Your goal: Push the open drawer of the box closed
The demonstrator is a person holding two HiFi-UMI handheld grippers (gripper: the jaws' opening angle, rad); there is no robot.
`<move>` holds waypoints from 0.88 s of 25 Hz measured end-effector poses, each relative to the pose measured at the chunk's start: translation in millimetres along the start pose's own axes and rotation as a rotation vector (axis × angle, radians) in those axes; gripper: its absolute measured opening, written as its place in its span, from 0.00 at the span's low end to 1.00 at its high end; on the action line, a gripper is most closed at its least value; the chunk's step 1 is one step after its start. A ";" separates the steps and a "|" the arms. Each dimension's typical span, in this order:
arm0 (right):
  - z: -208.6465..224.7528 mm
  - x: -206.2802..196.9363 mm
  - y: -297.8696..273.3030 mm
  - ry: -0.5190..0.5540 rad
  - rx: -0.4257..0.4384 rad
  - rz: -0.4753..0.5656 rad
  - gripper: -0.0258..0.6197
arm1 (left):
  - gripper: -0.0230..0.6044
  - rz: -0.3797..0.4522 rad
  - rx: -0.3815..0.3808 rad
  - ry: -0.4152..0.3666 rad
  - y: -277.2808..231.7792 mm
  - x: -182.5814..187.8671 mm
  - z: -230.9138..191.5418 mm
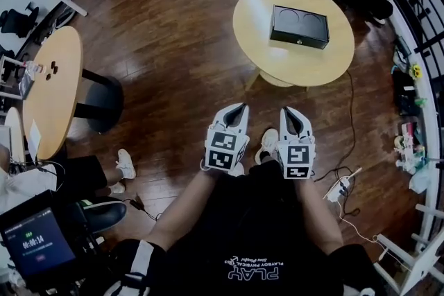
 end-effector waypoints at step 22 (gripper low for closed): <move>-19.2 -45.5 151.9 -0.067 -0.117 -0.002 0.05 | 0.03 0.037 -0.046 -0.076 87.7 -39.3 94.4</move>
Point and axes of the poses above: the fingertips, and each gripper's own axes: y backward along the fingers, z to its right, x out of its top, the point moved 9 cm from there along y, backward along the fingers, and after that the axes turned 6 degrees about -x, right-handed, at the moved point
